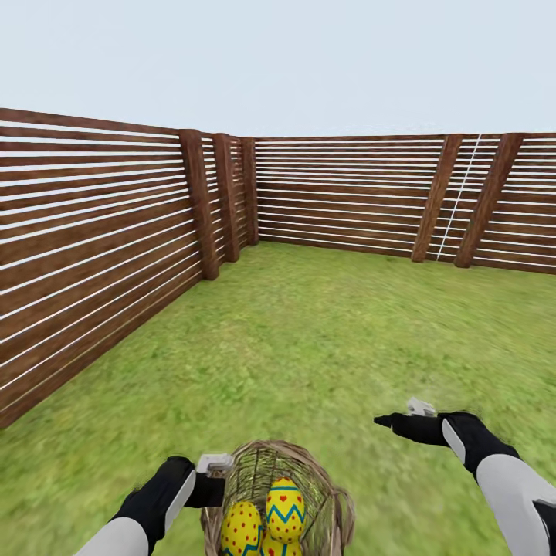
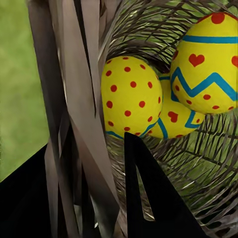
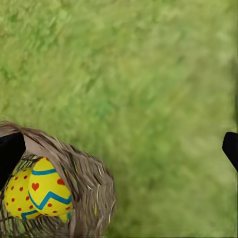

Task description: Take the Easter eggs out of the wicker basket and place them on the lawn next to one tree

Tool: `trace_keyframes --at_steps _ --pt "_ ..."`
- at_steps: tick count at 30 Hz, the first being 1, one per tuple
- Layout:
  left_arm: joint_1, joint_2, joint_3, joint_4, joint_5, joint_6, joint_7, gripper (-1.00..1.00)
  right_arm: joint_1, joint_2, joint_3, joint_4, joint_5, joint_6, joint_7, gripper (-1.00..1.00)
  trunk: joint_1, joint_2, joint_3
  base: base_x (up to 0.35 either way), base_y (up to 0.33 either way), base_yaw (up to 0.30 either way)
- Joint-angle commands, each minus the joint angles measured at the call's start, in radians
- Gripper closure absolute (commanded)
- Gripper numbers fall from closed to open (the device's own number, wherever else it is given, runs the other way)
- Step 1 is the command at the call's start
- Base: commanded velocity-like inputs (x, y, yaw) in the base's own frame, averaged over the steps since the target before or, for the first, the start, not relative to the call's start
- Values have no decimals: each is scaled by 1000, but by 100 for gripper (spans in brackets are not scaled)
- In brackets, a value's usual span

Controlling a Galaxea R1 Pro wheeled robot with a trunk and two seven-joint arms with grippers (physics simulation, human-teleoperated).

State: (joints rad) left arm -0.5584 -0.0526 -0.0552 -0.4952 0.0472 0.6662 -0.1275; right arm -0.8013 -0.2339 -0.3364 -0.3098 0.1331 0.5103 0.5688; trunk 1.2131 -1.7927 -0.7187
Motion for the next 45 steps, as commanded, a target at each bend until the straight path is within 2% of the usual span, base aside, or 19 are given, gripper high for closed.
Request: trace_keyframes --at_steps 1,8,9,16,23,45 --pt "5 0 -2 4 10 -1 0 100 5 1 -3 4 16 5 7 -100 0 -1 -1 0 0 0" --pt "9 2 -1 11 -12 -30 0 100 45 1 2 37 60 5 6 -100 0 -1 -1 0 0 0" --pt "9 1 -1 11 72 -30 0 100 92 1 2 37 111 5 6 -100 0 -1 -1 0 0 0" --pt "9 1 0 10 74 -30 0 100 93 1 2 37 111 5 6 -100 -23 41 18 0 0 0" --pt "9 2 0 10 74 -30 0 100 94 1 2 37 111 5 6 -100 -23 41 18 0 0 0" --pt "9 4 1 9 74 -30 0 100 94 2 2 38 111 5 6 -100 -107 195 87 0 0 0"
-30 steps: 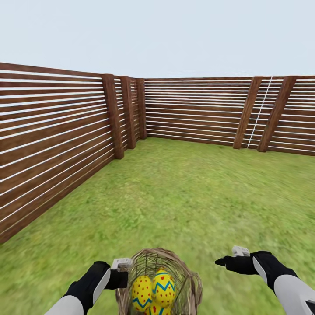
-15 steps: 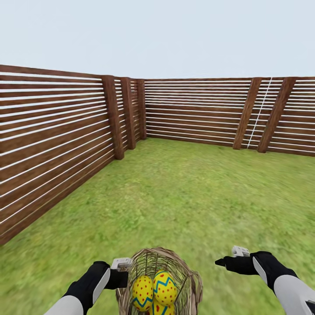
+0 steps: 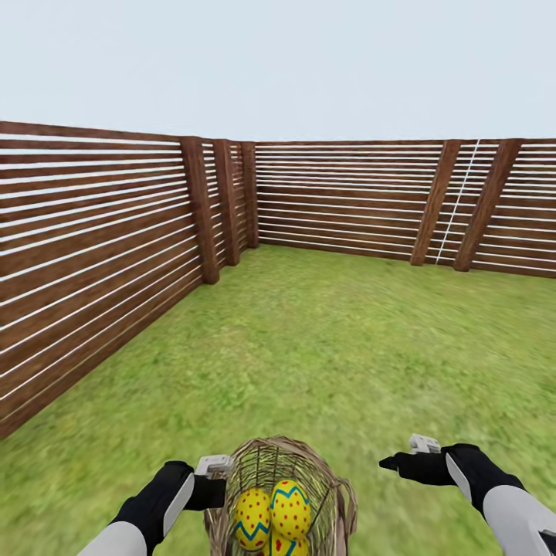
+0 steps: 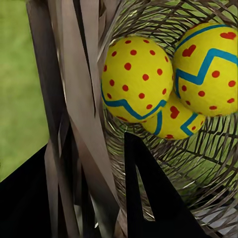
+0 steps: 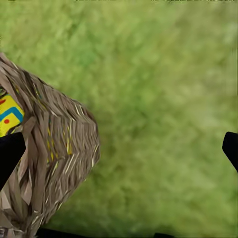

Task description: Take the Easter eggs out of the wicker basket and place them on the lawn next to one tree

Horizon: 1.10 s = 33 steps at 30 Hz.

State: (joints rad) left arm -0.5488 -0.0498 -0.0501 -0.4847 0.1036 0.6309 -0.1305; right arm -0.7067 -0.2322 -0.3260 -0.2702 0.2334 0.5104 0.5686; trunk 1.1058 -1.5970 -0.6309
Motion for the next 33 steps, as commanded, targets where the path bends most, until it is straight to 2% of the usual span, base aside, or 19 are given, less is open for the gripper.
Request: trace_keyframes --at_steps 1,24,28,29,32,33 --pt "0 1 -4 -2 18 6 3 100 0 1 -8 -1 11 5 7 -100 -4 7 2 0 0 0" --pt "0 1 -4 -1 18 6 3 100 0 2 -8 11 14 -3 5 -100 -92 168 74 0 0 0" --pt "0 0 -4 0 18 6 3 100 5 13 -7 43 15 -94 3 -100 -108 196 87 0 0 0" --pt "0 -1 -5 0 18 6 3 100 6 14 -7 67 27 -109 0 -100 -111 203 90 0 0 0" --pt "0 -1 -4 -1 18 6 3 100 7 17 -8 176 106 -200 -13 -100 -123 224 99 0 0 0" --pt "0 -1 -4 -1 18 6 3 100 8 16 -8 204 112 -227 -14 -100 -127 231 103 0 0 0"
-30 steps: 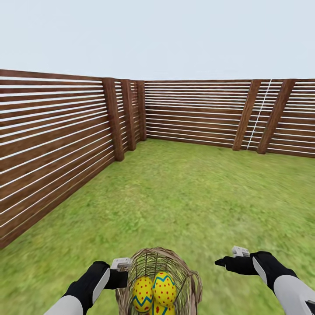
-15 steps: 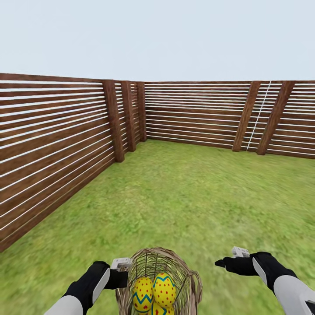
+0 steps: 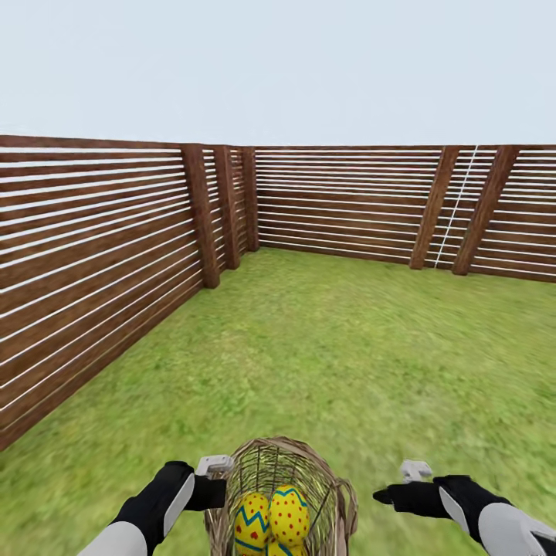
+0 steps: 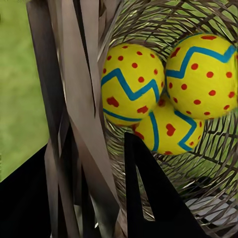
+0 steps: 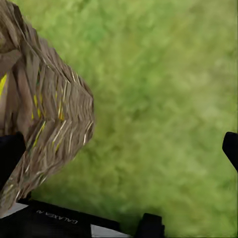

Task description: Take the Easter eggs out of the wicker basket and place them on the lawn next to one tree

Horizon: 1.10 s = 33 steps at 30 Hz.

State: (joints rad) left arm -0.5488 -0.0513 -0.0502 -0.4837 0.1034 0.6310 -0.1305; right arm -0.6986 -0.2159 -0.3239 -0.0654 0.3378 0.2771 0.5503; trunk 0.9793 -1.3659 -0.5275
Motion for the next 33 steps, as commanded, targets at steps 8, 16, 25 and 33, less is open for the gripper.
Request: trace_keyframes --at_steps 8,16,25,33 --pt "0 1 -4 -1 18 5 3 100 128 11 -10 64 15 -130 -124 -100 -31 56 24 0 0 0" --pt "0 1 -4 0 18 4 2 100 251 12 -9 67 14 -201 -194 -100 -61 112 38 0 0 70" --pt "0 -2 -4 2 19 -4 0 100 258 12 -9 70 9 -206 -291 -100 -96 175 52 0 0 97" --pt "0 -2 -4 5 19 -21 0 100 272 14 -9 81 20 -207 -302 -100 -127 231 65 0 0 97"
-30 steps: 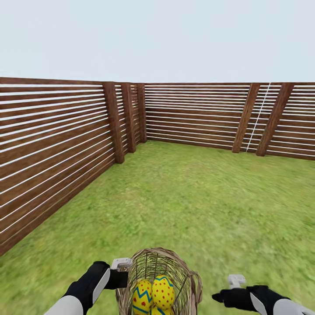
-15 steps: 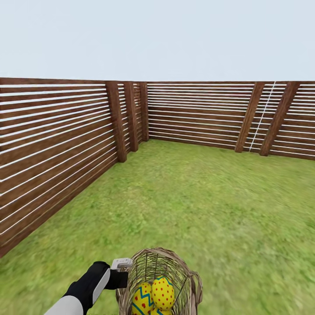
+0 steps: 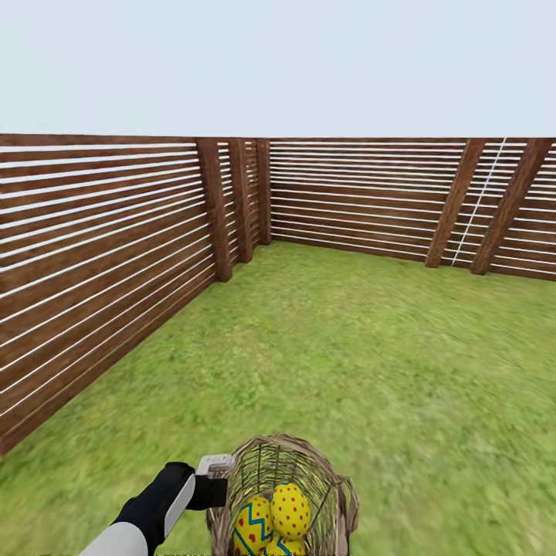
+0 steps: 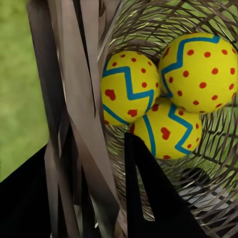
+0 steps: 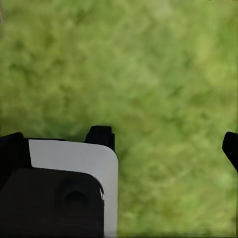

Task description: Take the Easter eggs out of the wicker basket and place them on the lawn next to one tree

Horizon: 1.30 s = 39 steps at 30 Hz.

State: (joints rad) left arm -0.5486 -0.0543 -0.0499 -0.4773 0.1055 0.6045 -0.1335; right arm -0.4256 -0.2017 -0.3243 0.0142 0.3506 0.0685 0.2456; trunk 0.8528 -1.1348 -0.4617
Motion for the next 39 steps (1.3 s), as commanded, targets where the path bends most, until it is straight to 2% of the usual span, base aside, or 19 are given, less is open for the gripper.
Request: trace_keyframes --at_steps 1,3,5,13,17,26,39 --pt "-1 1 -4 -1 21 5 3 100 -1 0 -9 1 26 2 3 -100 -4 7 1 0 0 97" --pt "-1 1 -4 -1 40 5 3 100 -1 8 -9 1 66 1 3 -100 -12 21 4 0 0 97" --pt "-1 2 -5 -1 49 5 4 100 -1 16 -9 1 79 1 3 -100 -19 35 7 0 0 103" --pt "-1 3 -5 -2 51 5 4 100 13 19 -9 1 86 -2 3 -100 -50 91 19 0 0 108" --pt "-1 3 -5 -3 51 5 4 100 13 19 -9 2 81 -48 3 -100 -65 119 26 0 0 113" --pt "-1 2 -5 -2 51 5 4 100 17 18 -9 1 81 -52 3 -100 -100 182 40 0 0 139" --pt "-1 4 -5 -2 51 3 4 100 19 21 -9 1 82 -53 1 -100 -100 182 38 0 0 234"
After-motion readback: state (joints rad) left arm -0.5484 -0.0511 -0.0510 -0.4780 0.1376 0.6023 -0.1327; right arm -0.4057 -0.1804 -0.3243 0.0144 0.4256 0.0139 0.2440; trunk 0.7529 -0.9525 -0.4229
